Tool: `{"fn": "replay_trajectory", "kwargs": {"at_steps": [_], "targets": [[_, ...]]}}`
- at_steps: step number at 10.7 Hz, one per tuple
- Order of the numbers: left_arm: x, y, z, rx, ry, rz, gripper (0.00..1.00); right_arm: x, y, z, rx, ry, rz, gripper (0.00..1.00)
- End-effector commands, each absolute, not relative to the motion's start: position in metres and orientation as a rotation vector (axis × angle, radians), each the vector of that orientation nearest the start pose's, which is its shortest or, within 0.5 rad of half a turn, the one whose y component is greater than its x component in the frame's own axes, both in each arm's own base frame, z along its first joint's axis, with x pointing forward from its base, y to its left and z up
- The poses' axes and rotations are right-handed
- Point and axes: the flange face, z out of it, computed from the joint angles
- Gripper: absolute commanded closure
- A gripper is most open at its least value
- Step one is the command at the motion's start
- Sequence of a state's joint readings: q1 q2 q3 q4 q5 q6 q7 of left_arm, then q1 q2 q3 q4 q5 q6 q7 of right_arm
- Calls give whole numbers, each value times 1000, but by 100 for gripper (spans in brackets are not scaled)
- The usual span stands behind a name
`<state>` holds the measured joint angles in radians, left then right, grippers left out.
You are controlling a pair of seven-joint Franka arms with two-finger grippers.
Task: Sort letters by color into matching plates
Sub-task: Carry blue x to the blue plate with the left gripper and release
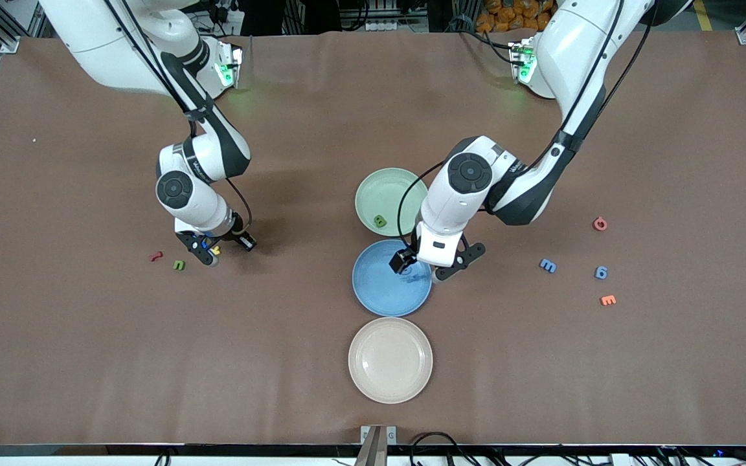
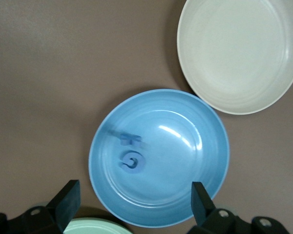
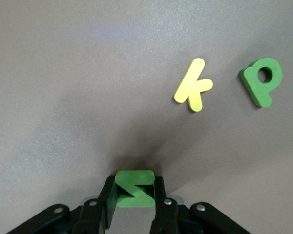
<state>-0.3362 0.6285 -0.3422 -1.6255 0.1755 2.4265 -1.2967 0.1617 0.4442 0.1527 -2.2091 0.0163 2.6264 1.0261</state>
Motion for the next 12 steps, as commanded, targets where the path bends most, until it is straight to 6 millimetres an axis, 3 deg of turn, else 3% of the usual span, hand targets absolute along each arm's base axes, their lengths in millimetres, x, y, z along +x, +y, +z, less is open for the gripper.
{"fn": "replay_trajectory", "kwargs": {"at_steps": [1,3,6,8,12], "targets": [[578,-401,288,-3188,-712,-81,0,530,171,200,-2885,1124,93,91],[578,-387,282,-3159,-510,-15,0,536,178,216,-2897,1134,134,91],[584,-360,281,-3118,-362,60,0,536,209,230,-2854,1180,131,91],[588,-349,283,-3104,-302,80,0,528,237,235,-2825,1207,138,91],[598,-282,285,-3039,-152,79,0,514,312,247,-2760,1259,133,91]]}}
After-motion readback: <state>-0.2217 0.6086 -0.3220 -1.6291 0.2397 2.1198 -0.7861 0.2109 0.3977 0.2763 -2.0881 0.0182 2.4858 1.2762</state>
